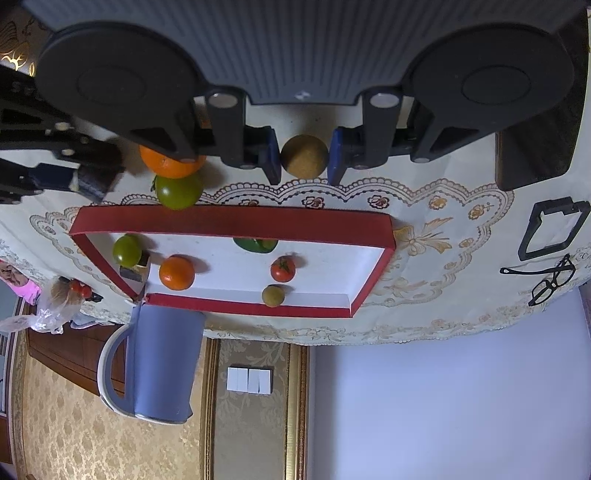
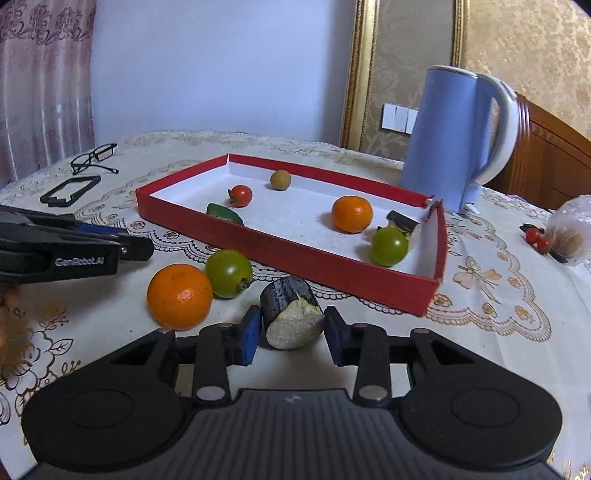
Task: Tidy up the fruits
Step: 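Carry the yellow-brown fruit into the tray and open the left tool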
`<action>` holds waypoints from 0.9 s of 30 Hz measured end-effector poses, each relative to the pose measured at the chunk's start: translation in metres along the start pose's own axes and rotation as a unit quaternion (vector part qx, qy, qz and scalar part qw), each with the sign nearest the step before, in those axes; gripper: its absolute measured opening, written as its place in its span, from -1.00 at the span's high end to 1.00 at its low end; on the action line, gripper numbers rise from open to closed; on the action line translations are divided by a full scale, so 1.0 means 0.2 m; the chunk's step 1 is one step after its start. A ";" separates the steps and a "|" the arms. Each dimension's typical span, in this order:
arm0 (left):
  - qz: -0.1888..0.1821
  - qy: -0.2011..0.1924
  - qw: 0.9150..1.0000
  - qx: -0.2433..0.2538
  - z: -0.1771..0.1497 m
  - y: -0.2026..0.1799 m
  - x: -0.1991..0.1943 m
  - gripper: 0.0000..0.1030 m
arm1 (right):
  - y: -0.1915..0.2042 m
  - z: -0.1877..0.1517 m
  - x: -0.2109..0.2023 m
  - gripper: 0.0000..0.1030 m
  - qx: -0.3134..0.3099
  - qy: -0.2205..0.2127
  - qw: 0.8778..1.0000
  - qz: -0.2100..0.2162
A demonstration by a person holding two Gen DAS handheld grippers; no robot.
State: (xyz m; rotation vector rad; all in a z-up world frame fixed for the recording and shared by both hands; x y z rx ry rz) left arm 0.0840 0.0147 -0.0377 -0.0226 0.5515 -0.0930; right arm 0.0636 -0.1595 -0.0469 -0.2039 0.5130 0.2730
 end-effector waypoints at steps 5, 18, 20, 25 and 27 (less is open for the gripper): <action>0.000 -0.004 1.000 0.004 0.01 -0.01 -0.01 0.53 | -0.03 -0.03 -0.08 0.30 0.009 -0.016 1.000 -0.004; 0.005 -0.019 0.999 0.043 0.19 -0.14 0.03 0.53 | -0.10 -0.07 -0.24 0.30 0.033 -0.050 0.998 0.000; 0.005 -0.017 0.999 0.047 0.24 -0.16 0.08 0.53 | -0.11 -0.07 -0.26 0.30 0.036 -0.054 0.998 0.001; 0.020 -0.013 0.997 0.068 0.34 -0.21 0.21 0.53 | -0.14 -0.08 -0.28 0.30 0.045 -0.062 0.997 0.002; 0.029 -0.005 0.997 0.073 0.39 -0.23 0.28 0.53 | -0.15 -0.08 -0.29 0.30 0.049 -0.063 0.997 0.001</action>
Point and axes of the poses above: each gripper's, at about its wrist camera, not at the fingertips, and x roughly the way its jaws point, y to its left, z to its top, the point moved 2 cm from there along x, roughly the way its jaws point, and after that the axes turned 2 degrees about -x, right-handed, at the moved point
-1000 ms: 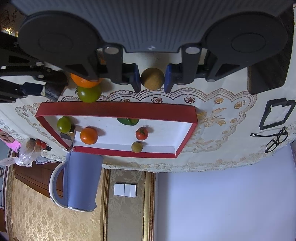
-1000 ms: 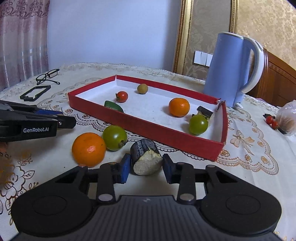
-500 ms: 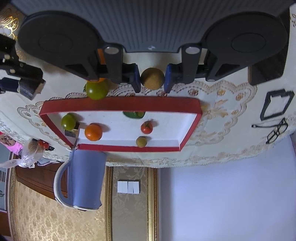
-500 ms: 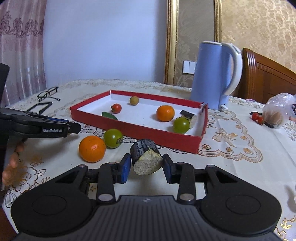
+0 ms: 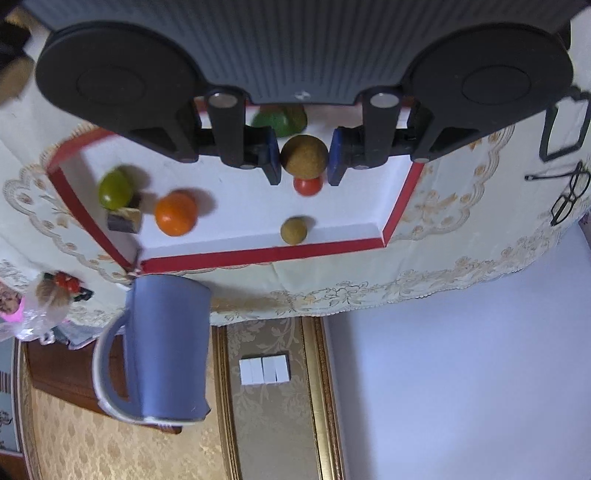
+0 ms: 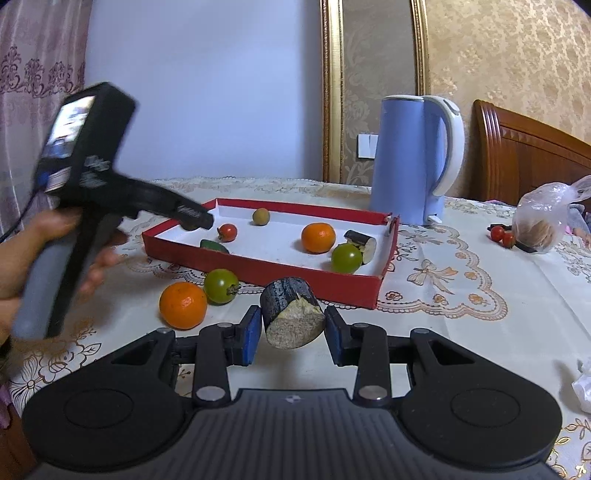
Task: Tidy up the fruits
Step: 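Carry the yellow-brown fruit into the tray and open the left tool, then carry the eggplant piece into the tray and open the right tool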
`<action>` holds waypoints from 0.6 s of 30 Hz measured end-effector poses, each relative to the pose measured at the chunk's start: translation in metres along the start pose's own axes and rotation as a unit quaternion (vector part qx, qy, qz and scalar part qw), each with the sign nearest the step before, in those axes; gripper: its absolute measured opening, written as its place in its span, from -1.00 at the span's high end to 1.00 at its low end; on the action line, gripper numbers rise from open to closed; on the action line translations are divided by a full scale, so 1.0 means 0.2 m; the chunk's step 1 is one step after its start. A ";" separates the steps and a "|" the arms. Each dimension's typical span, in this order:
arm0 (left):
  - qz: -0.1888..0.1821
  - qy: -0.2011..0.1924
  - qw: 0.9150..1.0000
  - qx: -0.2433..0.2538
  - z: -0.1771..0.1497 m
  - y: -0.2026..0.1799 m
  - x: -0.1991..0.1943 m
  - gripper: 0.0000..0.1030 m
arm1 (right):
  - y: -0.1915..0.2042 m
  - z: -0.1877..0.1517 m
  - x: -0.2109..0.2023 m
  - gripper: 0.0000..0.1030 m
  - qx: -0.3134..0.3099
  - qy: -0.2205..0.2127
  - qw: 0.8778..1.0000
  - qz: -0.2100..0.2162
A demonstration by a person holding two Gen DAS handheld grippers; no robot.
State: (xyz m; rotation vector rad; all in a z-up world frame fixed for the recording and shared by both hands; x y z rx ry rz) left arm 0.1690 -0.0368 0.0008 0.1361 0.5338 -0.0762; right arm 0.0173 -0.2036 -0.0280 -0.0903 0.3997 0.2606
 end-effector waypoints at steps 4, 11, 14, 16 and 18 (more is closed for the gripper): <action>0.020 0.013 1.000 0.016 0.05 -0.04 0.11 0.53 | -0.01 0.00 0.00 0.30 0.003 -0.002 1.000 -0.001; 0.027 0.018 0.999 0.029 0.11 -0.09 0.19 -0.25 | -0.02 0.01 0.01 0.30 0.009 0.000 1.000 -0.003; 0.034 -0.001 0.999 0.036 0.11 -0.09 0.16 -0.48 | -0.01 0.02 0.02 0.30 0.008 0.001 1.000 -0.003; 0.039 -0.003 0.998 0.038 0.10 -0.08 0.15 -0.49 | 0.00 0.02 0.04 0.30 0.007 0.002 1.000 -0.001; 0.038 -0.002 0.999 0.031 0.08 -0.05 0.14 -0.49 | 0.01 0.02 0.05 0.30 0.006 0.003 1.000 0.002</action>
Point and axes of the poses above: each gripper's, at about its wrist camera, not at the fingertips, and x roughly the way its jaws point, y to its left, z to its top, the point moved 2 cm from there along x, roughly the way its jaws point, and after that the axes turned 2 degrees about -x, right-handed, at the moved point
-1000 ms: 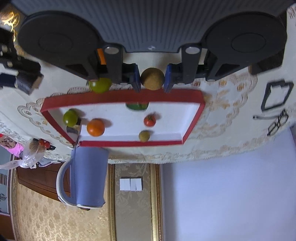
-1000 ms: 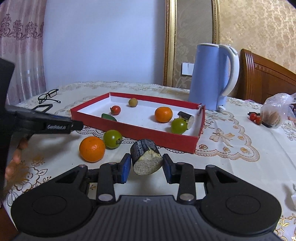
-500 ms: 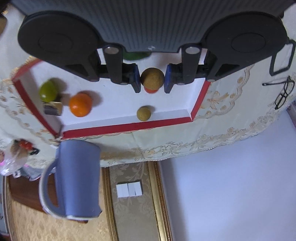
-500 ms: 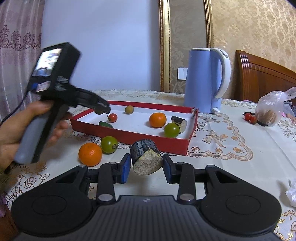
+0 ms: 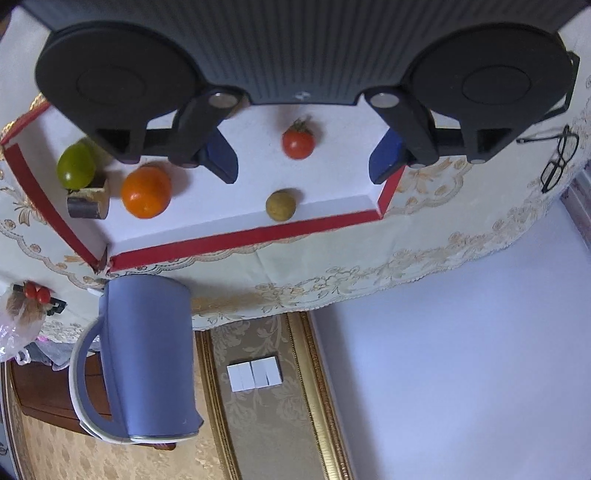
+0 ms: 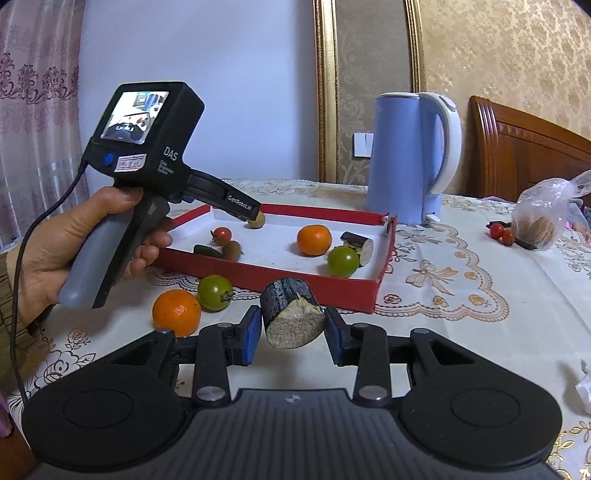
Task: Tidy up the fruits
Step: 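Carry the eggplant piece into the tray and open the right tool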
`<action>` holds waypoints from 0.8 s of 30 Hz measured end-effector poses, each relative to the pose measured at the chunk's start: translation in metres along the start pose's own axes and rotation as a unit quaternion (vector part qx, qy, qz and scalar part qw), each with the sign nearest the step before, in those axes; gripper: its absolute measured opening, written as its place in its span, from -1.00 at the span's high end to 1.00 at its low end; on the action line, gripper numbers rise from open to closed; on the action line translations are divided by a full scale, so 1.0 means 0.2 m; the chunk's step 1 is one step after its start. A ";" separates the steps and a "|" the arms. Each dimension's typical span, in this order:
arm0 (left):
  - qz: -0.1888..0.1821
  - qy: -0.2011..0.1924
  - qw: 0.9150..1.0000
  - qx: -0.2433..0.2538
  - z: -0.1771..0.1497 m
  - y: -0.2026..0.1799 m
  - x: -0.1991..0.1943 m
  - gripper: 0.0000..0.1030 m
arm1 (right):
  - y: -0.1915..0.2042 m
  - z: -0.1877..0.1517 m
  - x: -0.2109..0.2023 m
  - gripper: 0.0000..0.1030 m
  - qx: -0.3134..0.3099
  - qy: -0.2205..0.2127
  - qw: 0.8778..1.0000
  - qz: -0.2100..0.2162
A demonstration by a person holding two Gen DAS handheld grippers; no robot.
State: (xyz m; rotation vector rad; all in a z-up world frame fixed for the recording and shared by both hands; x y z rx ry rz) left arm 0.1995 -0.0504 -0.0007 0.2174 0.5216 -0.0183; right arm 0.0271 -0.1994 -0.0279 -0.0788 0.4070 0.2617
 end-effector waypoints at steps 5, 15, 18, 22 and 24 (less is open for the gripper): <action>0.007 0.010 0.998 -0.061 -0.14 0.15 -0.09 -0.72 | 0.02 0.02 0.04 0.30 -0.004 0.003 1.000 0.001; 0.000 0.014 0.991 -0.134 -0.44 0.32 -0.30 -0.92 | -0.04 0.18 0.24 0.30 0.024 0.012 1.000 0.000; -0.001 0.012 0.991 -0.135 -0.45 0.32 -0.30 -0.93 | -0.06 0.25 0.33 0.30 0.044 0.015 0.999 -0.002; -0.006 0.012 0.989 -0.147 -0.46 0.34 -0.30 -1.00 | -0.12 0.34 0.51 0.30 0.095 0.025 0.995 -0.014; -0.009 0.014 0.988 -0.153 -0.47 0.35 -0.30 -1.00 | -0.16 0.37 0.59 0.29 0.120 0.023 0.991 -0.047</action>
Point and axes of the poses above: each gripper's, at about its wrist camera, not at the fingertips, and x roughly the way its jaws point, y to its left, z to its top, the point moved 2 cm from there along x, roughly the way its jaws point, and after that the axes turned 2 degrees about -x, right-handed, at the moved point
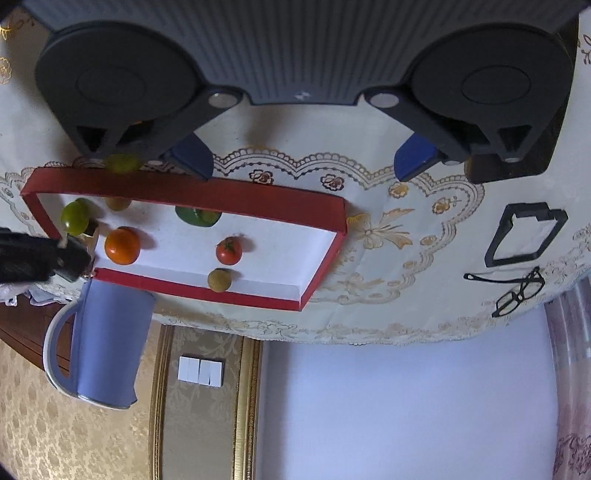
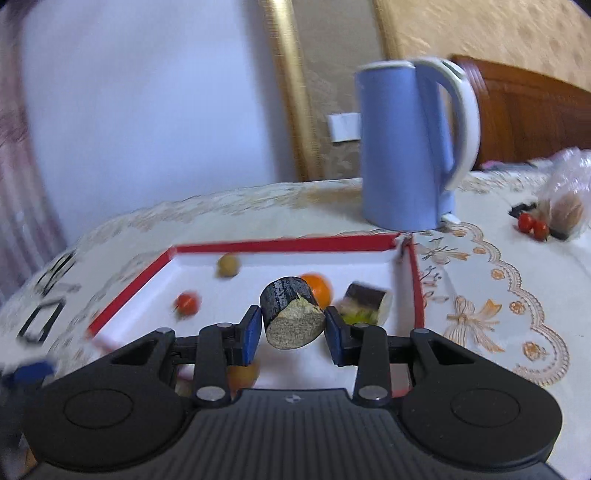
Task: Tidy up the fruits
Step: 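Carry the eggplant piece into the tray and open the right tool, then close the left tool on the mandarin orange beside the tray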
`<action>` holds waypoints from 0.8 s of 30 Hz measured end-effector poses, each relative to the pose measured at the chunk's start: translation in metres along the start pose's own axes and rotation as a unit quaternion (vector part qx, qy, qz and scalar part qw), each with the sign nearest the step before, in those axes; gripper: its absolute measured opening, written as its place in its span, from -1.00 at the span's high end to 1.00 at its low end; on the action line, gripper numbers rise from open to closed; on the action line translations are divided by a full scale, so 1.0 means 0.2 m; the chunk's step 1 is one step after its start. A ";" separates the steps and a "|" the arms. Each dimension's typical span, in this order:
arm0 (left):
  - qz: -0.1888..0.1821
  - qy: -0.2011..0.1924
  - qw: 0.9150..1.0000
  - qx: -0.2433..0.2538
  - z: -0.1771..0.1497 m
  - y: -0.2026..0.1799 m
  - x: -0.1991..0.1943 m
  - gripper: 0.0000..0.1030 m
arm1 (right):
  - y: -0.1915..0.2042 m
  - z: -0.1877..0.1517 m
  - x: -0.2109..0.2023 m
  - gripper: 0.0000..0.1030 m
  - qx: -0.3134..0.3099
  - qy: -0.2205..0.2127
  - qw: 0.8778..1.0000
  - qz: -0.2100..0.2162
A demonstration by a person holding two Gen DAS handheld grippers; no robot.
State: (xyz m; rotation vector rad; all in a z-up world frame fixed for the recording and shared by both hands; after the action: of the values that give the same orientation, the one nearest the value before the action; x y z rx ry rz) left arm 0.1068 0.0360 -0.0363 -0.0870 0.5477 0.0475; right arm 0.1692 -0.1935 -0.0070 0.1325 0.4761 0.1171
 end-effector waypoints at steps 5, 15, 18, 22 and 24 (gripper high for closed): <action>-0.026 0.002 0.999 -0.039 0.00 0.07 0.00 -1.00 | 0.01 -0.02 0.00 -0.03 -0.041 0.001 0.998 -0.038; -0.093 -0.068 0.988 0.101 -0.08 -0.16 -0.21 -1.00 | -0.09 -0.25 -0.47 -0.34 -0.003 -0.089 0.995 -0.042; -0.091 -0.052 0.984 0.141 -0.11 -0.27 -0.22 -1.00 | -0.14 -0.31 -0.53 -0.35 0.011 -0.093 0.995 -0.047; -0.098 -0.036 0.985 0.138 -0.12 -0.32 -0.20 -1.00 | -0.17 -0.34 -0.56 -0.34 0.020 -0.090 0.995 -0.044; -0.102 -0.029 0.984 0.140 -0.12 -0.34 -0.20 -1.00 | -0.18 -0.35 -0.56 -0.35 0.019 -0.089 0.995 -0.044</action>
State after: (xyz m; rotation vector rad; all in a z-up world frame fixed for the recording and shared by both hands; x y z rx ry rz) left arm 0.0652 -0.0354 -0.0315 0.1333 0.4793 -0.2260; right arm 0.0413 -0.2373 -0.0239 0.1576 0.3055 0.0089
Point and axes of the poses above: each gripper's, at about its wrist camera, not at the fingertips, and x roughly the way its jaws point, y to its left, z to its top, the point moved 2 cm from there along x, roughly the way its jaws point, and after that the axes turned 2 degrees about -x, right-handed, at the moved point
